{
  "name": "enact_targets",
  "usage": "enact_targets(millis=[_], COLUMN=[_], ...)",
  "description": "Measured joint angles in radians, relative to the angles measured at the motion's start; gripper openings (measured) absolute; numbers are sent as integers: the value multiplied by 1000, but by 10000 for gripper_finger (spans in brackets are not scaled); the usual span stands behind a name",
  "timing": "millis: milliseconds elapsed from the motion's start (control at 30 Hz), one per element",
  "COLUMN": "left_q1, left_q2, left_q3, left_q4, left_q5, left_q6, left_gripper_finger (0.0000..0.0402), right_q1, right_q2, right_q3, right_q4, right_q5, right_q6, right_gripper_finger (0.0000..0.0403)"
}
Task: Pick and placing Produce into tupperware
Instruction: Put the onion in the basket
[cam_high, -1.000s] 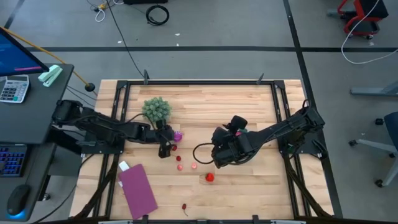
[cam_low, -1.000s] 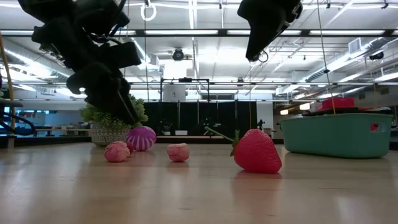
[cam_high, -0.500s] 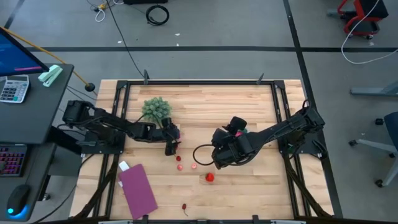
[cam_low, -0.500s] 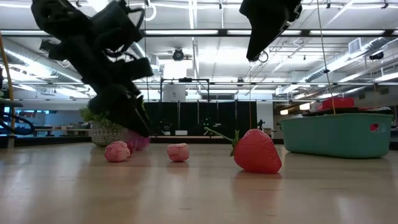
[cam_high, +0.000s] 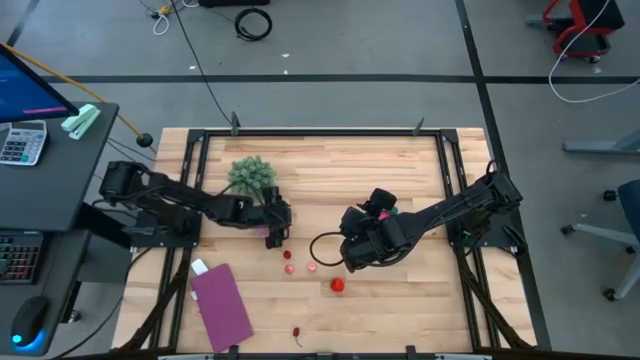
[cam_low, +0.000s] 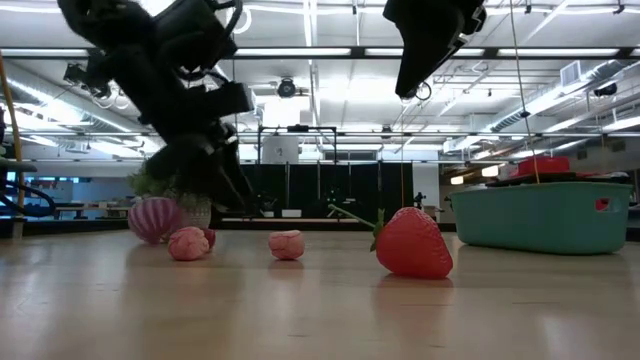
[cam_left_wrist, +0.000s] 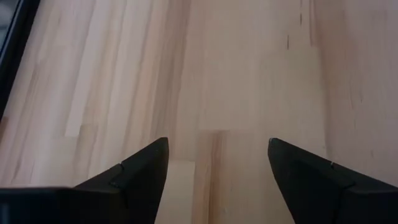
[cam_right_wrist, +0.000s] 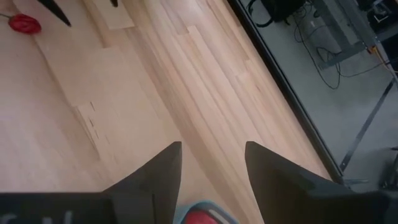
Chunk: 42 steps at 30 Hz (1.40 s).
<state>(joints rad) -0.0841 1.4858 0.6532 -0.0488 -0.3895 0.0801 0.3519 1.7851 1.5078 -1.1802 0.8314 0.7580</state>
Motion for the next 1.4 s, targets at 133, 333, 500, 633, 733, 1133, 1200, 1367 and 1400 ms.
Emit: enact_targets(millis=[133,333,500,633,733,1133,1200,1367,1400], left_q1=[-10,-61,-156,-208,-234,-326,-332,-363,-372], left_q2=[-15,-14,-13,-14,-14,-14,-14,-14,-14], left_q3=[91,150,118,118,120,120,120,120,120], left_q4=[-219,-560,-591,-528,-532,-697,-715,-766,-766], left_q5=[-3,8,36,26,24,-47,-50,-51,-51], left_q6=[-132,-388,-498,-521,-548,-826,-853,-953,-968], left_gripper_finger=[279,279,279,279,279,279,279,279,279], right_q1=[0,4,4,-10,-26,-71,-76,-82,-82], right_q2=[0,0,0,0,0,0,0,0,0], right_q3=[0,0,0,0,0,0,0,0,0], right_q4=[-5,-19,-19,-18,-17,-16,-16,-16,-16], right_q5=[0,0,1,5,5,5,5,5,5], right_q6=[0,-11,-68,-113,-127,-135,-143,-152,-153], right_gripper_finger=[185,185,185,185,185,185,185,185,185])
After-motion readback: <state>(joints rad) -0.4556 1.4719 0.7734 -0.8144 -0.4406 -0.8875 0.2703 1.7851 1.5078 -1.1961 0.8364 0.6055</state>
